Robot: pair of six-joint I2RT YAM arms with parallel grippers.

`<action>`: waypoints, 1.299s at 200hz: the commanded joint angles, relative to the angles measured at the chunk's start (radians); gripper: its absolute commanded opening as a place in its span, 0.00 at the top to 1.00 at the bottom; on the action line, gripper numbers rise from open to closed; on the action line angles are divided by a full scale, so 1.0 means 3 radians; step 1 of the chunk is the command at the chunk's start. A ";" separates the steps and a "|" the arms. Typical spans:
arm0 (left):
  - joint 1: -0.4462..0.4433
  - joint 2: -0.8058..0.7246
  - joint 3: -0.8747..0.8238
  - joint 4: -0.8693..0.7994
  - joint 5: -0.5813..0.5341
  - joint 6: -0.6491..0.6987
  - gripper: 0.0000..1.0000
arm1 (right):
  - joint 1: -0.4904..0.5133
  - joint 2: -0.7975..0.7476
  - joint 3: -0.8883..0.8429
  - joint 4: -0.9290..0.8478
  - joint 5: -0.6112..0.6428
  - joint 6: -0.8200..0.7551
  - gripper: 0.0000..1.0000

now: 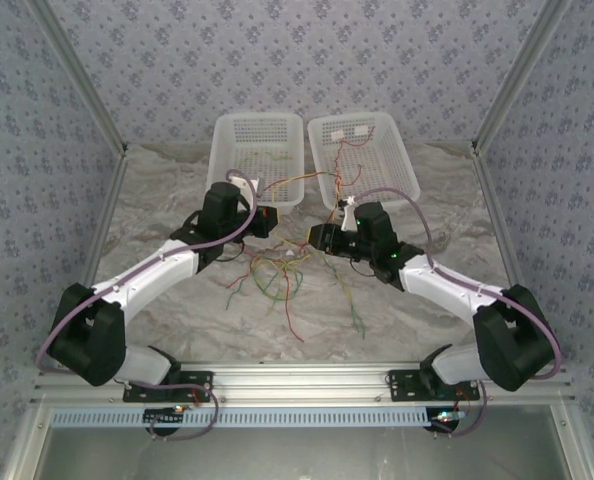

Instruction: Untangle the cables

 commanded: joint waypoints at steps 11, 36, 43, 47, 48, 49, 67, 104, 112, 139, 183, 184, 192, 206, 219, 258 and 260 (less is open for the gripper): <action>-0.0019 -0.0113 0.0044 0.0012 -0.0031 0.0000 1.00 | -0.0022 0.0002 0.0093 -0.0216 0.0489 -0.0034 0.66; -0.0020 -0.0123 0.0043 0.0009 -0.0043 0.0017 1.00 | -0.0026 -0.0028 0.0118 -0.0373 0.0650 -0.0138 0.66; -0.0017 -0.0125 0.0041 0.0017 -0.0037 0.0017 1.00 | -0.0035 -0.0024 0.0117 -0.0373 0.0651 -0.0166 0.66; -0.0020 -0.0125 0.0043 0.0020 -0.0036 0.0017 1.00 | -0.0036 -0.0016 0.0118 -0.0375 0.0674 -0.0170 0.66; -0.0020 -0.0124 0.0044 0.0022 -0.0035 0.0014 1.00 | -0.0039 -0.0014 0.0120 -0.0375 0.0680 -0.0175 0.66; -0.0020 -0.0126 0.0044 0.0023 -0.0035 0.0013 1.00 | -0.0039 -0.0016 0.0121 -0.0373 0.0686 -0.0180 0.66; -0.0030 -0.0120 0.0044 0.0050 -0.0015 0.0007 1.00 | -0.0076 0.0070 0.0131 -0.0358 0.0712 -0.0207 0.65; -0.0057 -0.0117 0.0059 0.0059 -0.0010 0.0003 1.00 | -0.0140 0.0215 0.0157 -0.0121 0.0669 -0.0277 0.61; -0.0062 -0.0110 0.0064 0.0060 -0.0009 0.0005 1.00 | -0.0152 0.0241 0.0174 -0.0052 0.0631 -0.0289 0.60; -0.0082 -0.0104 0.0058 0.0088 -0.0012 -0.0012 1.00 | -0.0181 0.0347 0.0238 0.0078 0.0603 -0.0293 0.57; -0.0100 -0.0108 0.0044 0.0098 -0.0018 -0.0035 1.00 | -0.0206 0.0296 0.0214 0.0089 0.0712 -0.0303 0.65; -0.0098 -0.0110 0.0042 0.0100 -0.0016 -0.0037 1.00 | -0.0206 0.0293 0.0214 0.0089 0.0715 -0.0308 0.64; -0.0106 -0.0121 0.0035 0.0115 -0.0015 -0.0038 1.00 | -0.0207 0.0303 0.0204 0.0087 0.0736 -0.0360 0.62; -0.0107 -0.0131 0.0034 0.0131 -0.0010 -0.0039 1.00 | -0.0216 0.0354 0.0238 0.0070 0.0727 -0.0406 0.61; -0.0107 -0.0137 0.0043 0.0137 0.0005 -0.0039 1.00 | -0.0220 0.0394 0.0245 0.0112 0.0753 -0.0466 0.59; -0.0102 -0.0221 0.0028 0.0133 -0.0046 -0.0066 1.00 | -0.0264 0.0147 0.0236 -0.0133 0.0978 -0.0505 0.41; -0.0102 -0.0224 0.0032 0.0132 -0.0048 -0.0065 1.00 | -0.0267 0.0116 0.0227 -0.0152 0.0983 -0.0511 0.41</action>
